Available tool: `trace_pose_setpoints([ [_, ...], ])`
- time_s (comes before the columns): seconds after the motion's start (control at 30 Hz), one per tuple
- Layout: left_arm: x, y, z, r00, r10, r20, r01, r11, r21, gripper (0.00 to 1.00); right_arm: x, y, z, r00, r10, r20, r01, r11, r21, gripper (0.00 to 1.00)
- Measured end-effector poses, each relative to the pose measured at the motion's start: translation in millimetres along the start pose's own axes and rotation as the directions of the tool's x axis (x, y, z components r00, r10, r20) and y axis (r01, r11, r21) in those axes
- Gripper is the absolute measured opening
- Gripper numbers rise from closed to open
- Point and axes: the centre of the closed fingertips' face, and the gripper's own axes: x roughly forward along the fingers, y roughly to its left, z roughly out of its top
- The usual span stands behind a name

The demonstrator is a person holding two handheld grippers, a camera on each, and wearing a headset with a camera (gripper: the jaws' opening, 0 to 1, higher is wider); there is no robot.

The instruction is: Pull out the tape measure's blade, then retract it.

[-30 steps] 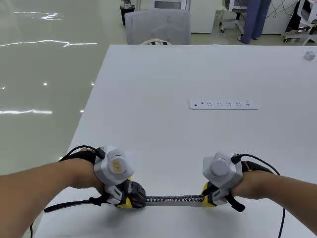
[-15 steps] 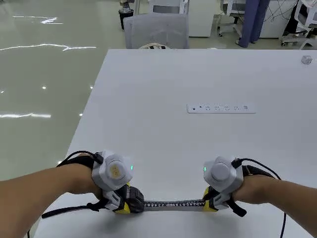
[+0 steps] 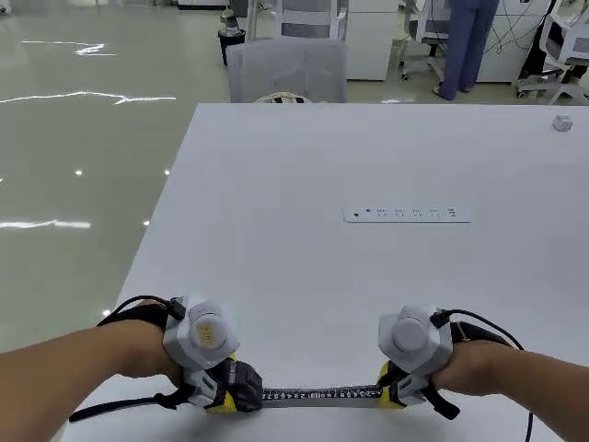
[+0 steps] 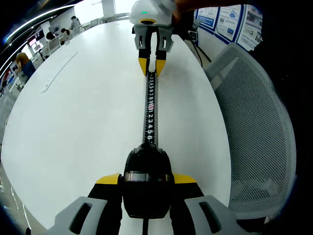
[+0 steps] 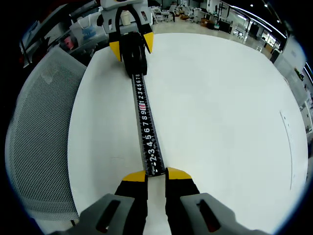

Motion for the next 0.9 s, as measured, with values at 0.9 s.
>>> trace_pose_setpoints([
  [0.9, 0.3, -0.4, -1.3, 0.9996, -0.012, -0.026, 0.012, 1.000, 0.014, 0.34, -6.9, -2.0, -13.1, 0.9999, -0.005, -0.011, 0.005, 1.000, 0.004, 0.12],
])
